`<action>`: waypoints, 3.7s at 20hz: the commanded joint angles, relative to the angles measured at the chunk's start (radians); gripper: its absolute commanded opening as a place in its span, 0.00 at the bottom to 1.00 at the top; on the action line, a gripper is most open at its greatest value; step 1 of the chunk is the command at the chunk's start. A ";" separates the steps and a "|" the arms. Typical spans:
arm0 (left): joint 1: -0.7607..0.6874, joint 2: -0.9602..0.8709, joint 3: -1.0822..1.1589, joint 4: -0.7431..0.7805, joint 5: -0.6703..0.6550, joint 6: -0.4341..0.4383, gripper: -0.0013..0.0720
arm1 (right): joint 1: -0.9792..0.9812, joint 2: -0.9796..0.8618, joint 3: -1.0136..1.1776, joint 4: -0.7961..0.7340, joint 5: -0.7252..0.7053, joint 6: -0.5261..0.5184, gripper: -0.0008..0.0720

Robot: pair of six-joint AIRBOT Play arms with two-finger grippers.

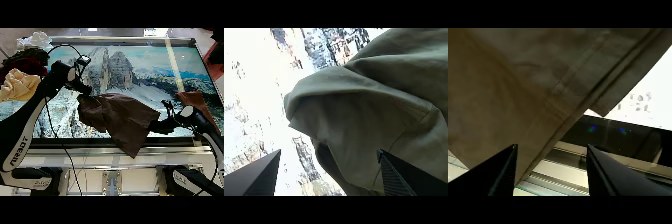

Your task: Fold the shirts.

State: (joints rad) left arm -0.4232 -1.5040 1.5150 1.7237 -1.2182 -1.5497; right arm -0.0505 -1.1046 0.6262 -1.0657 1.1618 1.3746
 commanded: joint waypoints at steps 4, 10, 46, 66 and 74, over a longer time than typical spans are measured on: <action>0.000 -0.001 0.000 0.008 -0.008 0.003 0.97 | 0.001 0.034 -0.172 0.158 -0.156 0.003 0.71; 0.000 0.000 0.000 0.008 -0.014 0.003 0.97 | 0.001 0.033 -0.179 0.240 -0.290 -0.018 0.71; 0.000 -0.001 0.000 -0.033 -0.077 0.032 0.97 | 0.640 0.183 -0.364 0.187 -0.454 0.491 0.05; -0.005 -0.053 -0.267 -0.602 0.384 -0.126 0.98 | 0.118 0.263 0.142 -0.410 -0.350 0.319 0.05; -0.027 -0.149 -0.267 -0.598 0.437 -0.165 0.90 | 0.118 0.263 0.142 -0.371 -0.390 0.311 0.05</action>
State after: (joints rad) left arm -0.4473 -1.6238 1.2495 1.1385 -0.8001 -1.6955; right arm 0.0689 -0.8410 0.7666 -1.4597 0.7918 1.6966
